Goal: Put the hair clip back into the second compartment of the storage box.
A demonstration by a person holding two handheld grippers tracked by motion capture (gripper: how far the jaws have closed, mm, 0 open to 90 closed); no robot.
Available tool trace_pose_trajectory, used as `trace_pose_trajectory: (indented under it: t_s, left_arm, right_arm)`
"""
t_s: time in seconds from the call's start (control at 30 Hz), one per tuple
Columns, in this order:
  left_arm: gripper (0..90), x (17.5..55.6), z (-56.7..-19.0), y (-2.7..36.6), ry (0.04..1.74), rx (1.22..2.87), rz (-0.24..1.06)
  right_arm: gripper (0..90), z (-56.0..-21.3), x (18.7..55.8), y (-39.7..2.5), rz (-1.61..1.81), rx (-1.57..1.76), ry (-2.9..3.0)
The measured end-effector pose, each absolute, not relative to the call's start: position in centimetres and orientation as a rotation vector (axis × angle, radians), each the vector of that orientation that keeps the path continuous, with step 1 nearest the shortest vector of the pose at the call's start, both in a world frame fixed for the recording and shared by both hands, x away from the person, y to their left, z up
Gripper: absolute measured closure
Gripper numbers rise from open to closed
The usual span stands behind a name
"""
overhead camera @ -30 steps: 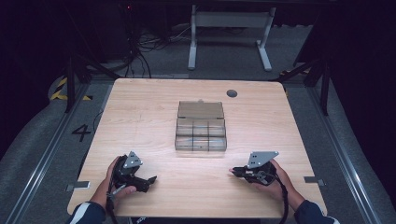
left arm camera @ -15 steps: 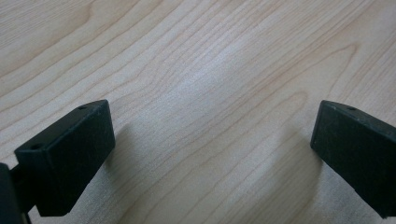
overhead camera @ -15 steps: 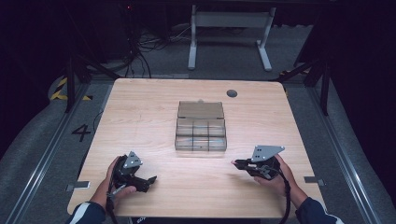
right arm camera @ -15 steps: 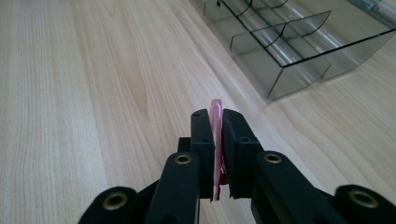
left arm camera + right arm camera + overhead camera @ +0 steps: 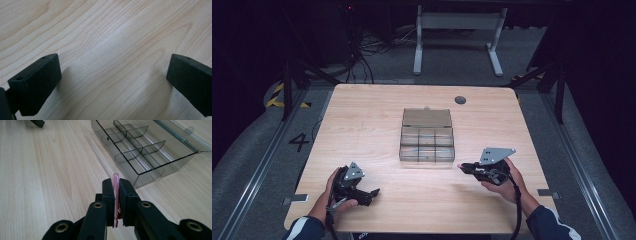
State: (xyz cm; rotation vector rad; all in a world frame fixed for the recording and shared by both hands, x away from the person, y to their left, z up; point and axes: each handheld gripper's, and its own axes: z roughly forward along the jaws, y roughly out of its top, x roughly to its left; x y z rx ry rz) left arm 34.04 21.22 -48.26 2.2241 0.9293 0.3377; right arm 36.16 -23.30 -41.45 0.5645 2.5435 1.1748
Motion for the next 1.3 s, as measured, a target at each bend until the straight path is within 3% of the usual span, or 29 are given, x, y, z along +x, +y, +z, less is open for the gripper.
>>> trace_pose_trajectory:
  t_s: [1.3]
  left_arm:
    - [0.3, 34.0, -48.3, 21.2, 0.929, 2.225, 0.338]
  right_arm:
    - [84.4, -38.1, 40.9, -16.3, 1.121, 0.505, 2.508]
